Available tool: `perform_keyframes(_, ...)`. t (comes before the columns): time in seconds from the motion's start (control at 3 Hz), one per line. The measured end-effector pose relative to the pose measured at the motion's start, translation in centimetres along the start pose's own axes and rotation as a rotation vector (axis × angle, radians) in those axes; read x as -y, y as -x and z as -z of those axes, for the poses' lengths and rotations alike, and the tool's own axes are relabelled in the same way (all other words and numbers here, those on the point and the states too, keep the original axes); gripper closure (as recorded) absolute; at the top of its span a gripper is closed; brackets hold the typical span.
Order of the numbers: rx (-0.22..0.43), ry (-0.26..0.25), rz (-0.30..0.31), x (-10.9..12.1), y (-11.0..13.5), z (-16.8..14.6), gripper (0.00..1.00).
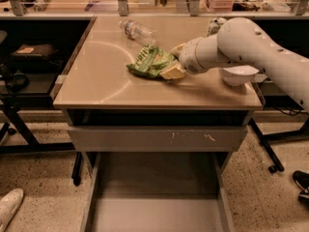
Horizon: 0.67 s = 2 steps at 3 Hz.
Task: Pick green jalapeno chip bag from middle drawer and place on counter
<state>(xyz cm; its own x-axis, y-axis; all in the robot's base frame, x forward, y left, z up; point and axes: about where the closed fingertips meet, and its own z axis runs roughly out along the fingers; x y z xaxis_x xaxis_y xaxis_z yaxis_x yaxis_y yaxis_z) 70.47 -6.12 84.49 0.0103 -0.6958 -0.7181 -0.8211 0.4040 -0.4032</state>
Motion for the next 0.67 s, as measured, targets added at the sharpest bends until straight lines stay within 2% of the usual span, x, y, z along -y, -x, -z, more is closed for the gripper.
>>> perform_keyframes(0.33, 0.0, 0.0, 0.0, 0.0, 0.0, -0.01, 0.0)
perform_keyframes(0.67, 0.0, 0.0, 0.0, 0.0, 0.0, -0.01, 0.0)
